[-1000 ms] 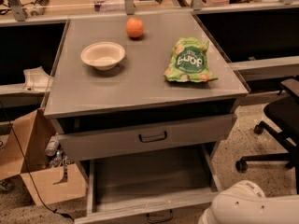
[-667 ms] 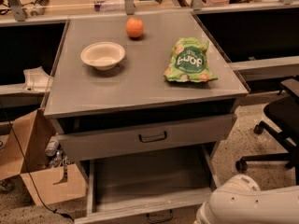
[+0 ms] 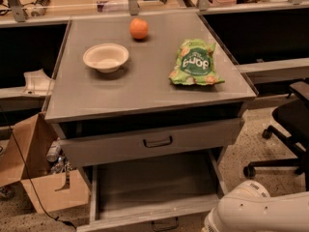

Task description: Close middle drawer

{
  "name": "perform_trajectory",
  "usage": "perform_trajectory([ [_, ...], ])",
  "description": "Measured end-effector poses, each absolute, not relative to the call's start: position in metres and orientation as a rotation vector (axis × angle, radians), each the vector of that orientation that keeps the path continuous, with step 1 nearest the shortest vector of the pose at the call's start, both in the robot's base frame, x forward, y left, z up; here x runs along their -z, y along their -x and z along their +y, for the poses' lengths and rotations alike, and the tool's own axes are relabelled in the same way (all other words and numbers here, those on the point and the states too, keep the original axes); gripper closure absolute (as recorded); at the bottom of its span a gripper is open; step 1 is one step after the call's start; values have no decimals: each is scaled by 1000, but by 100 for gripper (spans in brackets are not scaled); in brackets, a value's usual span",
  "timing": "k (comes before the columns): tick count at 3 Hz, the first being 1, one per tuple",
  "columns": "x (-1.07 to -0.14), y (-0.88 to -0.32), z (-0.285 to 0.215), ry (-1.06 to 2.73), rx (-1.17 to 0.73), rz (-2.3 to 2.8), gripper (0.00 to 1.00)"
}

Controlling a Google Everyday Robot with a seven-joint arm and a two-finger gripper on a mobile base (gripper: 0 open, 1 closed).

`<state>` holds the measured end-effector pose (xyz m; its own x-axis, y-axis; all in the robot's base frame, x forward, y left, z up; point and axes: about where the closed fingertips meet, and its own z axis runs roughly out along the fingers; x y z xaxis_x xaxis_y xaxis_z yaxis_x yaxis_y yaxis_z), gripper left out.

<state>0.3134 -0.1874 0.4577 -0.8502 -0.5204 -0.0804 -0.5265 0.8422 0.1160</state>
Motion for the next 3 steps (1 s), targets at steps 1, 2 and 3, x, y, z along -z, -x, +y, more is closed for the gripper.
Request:
perform_trajectory([
  [1, -418, -318, -207, 735, -199, 3062, 100],
  [2, -417, -318, -207, 735, -200, 3063, 100],
  [3, -407, -328, -189, 665, -283, 3063, 100],
])
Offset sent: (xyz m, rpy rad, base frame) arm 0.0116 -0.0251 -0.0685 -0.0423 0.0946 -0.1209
